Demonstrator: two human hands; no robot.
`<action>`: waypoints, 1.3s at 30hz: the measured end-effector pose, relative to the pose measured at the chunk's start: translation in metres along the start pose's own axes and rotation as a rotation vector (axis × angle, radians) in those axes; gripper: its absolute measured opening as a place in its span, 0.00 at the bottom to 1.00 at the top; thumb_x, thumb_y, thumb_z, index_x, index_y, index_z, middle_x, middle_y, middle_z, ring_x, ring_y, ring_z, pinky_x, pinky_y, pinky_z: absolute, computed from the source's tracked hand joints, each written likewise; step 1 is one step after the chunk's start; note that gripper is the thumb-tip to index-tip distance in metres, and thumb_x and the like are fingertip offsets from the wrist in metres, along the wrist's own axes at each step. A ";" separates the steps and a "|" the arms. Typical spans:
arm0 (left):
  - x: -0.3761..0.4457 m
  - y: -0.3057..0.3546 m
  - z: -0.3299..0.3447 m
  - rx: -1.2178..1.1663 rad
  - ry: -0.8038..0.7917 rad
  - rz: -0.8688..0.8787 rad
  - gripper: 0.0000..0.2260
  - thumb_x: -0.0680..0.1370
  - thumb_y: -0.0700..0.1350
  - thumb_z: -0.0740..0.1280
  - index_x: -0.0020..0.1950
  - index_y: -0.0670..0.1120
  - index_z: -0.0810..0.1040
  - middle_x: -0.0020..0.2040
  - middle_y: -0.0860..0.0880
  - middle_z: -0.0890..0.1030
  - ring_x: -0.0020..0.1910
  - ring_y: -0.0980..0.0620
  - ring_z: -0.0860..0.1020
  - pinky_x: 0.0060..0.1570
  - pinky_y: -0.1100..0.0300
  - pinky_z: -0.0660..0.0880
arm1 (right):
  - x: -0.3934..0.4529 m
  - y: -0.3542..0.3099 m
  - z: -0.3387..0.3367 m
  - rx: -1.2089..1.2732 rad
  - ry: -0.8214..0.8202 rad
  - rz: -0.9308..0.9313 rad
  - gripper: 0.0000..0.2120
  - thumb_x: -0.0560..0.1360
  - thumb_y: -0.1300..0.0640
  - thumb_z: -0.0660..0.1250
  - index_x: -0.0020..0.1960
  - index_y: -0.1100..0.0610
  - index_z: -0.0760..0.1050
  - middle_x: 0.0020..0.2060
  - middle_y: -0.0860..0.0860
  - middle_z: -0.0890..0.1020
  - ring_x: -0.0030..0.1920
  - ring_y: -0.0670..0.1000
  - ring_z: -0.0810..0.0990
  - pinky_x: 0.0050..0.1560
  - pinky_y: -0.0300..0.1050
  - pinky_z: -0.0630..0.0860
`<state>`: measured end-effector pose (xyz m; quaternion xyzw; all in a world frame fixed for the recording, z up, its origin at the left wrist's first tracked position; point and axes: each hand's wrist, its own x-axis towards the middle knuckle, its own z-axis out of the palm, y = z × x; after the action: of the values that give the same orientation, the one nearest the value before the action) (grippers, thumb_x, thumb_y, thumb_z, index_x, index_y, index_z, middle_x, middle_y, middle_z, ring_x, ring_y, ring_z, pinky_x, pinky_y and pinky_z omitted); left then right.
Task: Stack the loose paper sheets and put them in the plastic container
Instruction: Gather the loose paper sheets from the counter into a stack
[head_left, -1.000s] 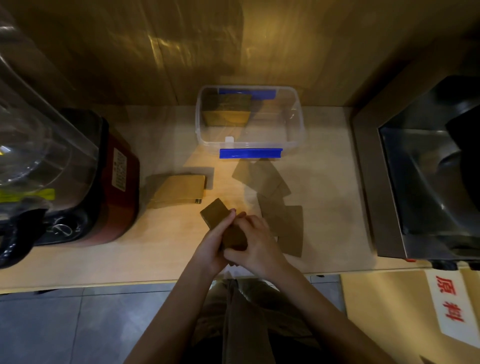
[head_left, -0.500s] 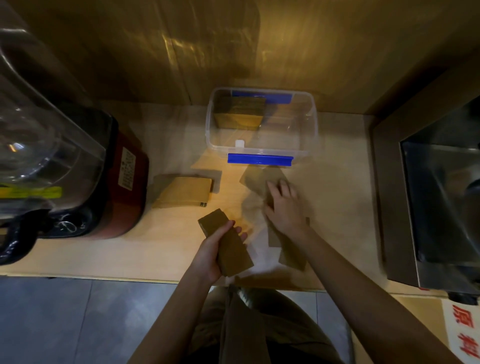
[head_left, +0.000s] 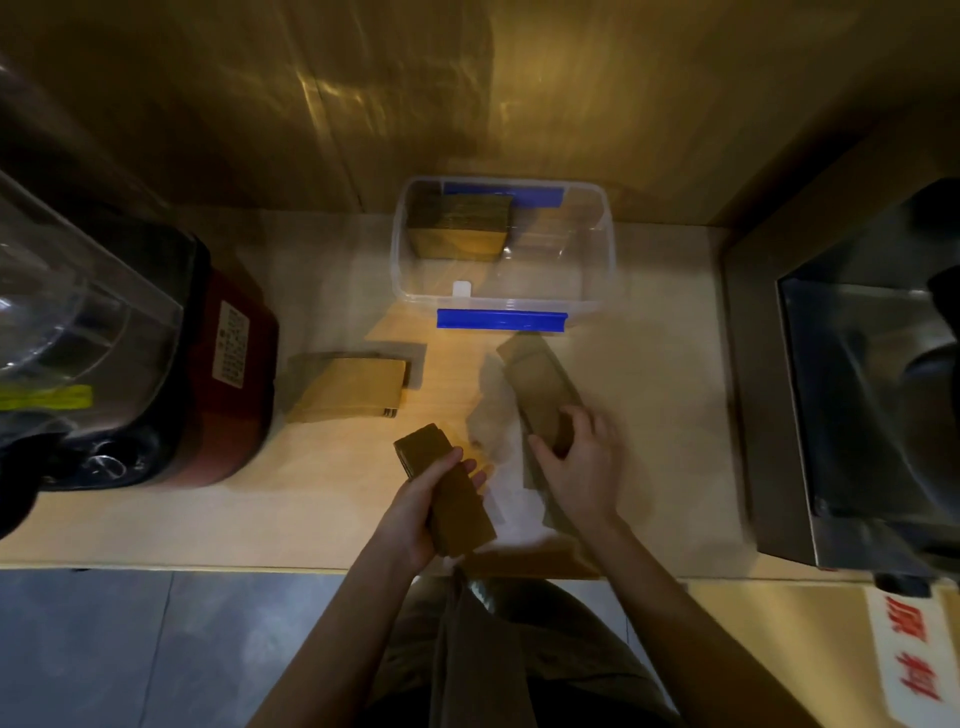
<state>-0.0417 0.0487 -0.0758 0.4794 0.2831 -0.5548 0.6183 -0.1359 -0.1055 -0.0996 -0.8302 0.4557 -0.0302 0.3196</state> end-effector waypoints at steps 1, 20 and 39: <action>0.000 0.000 0.001 0.001 -0.006 -0.004 0.13 0.62 0.47 0.73 0.44 0.45 0.81 0.38 0.48 0.86 0.41 0.50 0.83 0.49 0.49 0.77 | -0.008 0.001 0.003 -0.016 0.012 0.013 0.25 0.70 0.47 0.69 0.63 0.56 0.70 0.60 0.57 0.74 0.62 0.56 0.70 0.61 0.52 0.67; -0.008 -0.009 0.004 0.019 -0.130 -0.006 0.05 0.65 0.46 0.70 0.35 0.46 0.85 0.37 0.48 0.86 0.37 0.50 0.84 0.45 0.52 0.78 | -0.025 0.002 0.020 -0.287 -0.038 0.096 0.27 0.66 0.43 0.68 0.59 0.56 0.66 0.57 0.59 0.73 0.58 0.59 0.70 0.54 0.52 0.69; -0.007 -0.016 0.027 0.179 -0.319 0.144 0.12 0.69 0.54 0.67 0.47 0.50 0.83 0.44 0.49 0.86 0.47 0.50 0.83 0.43 0.57 0.80 | -0.084 -0.038 -0.025 0.107 -0.255 -0.125 0.28 0.66 0.44 0.68 0.64 0.49 0.68 0.63 0.51 0.72 0.60 0.52 0.71 0.60 0.52 0.72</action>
<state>-0.0633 0.0283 -0.0634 0.4577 0.0961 -0.6009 0.6482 -0.1656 -0.0382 -0.0388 -0.8358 0.3567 0.0315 0.4162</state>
